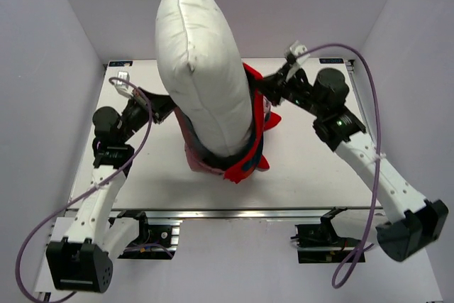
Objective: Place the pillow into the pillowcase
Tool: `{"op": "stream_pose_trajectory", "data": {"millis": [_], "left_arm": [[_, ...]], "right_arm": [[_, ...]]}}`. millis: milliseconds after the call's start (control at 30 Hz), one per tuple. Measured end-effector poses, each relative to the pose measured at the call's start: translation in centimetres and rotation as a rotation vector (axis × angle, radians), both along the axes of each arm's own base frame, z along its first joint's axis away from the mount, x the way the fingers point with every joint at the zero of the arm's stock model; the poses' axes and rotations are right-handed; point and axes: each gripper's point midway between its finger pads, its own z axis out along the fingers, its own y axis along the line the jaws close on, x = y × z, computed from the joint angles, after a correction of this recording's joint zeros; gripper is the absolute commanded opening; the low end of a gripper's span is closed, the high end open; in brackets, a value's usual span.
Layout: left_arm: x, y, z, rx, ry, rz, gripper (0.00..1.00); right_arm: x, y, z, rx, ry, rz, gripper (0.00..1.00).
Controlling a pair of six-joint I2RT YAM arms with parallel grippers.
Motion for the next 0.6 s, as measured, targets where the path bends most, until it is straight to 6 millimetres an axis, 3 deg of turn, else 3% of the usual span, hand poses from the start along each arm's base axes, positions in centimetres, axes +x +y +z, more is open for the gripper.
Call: {"op": "stream_pose_trajectory", "data": {"millis": [100,233,333,467,600], "left_arm": [[-1.2,0.8,-2.0,0.002,0.091,0.067,0.00],[-1.5,2.6,-4.6,-0.011,0.215,0.201,0.00],[0.5,3.4,-6.2,-0.022,0.299,0.270,0.00],[4.4,3.4,-8.9,0.003,0.443,0.287,0.00],[6.4,3.7,-8.9,0.014,0.458,0.307,0.00]], "right_arm": [[-0.9,-2.2,-2.6,-0.023,0.044,-0.026,0.00],[0.2,-4.5,-4.8,-0.026,0.124,-0.080,0.00],[1.5,-4.7,-6.2,-0.010,0.204,-0.093,0.00],[3.5,-3.3,-7.5,0.009,0.304,-0.068,0.00],[3.5,-2.5,-7.8,0.027,0.349,-0.028,0.00]]}}
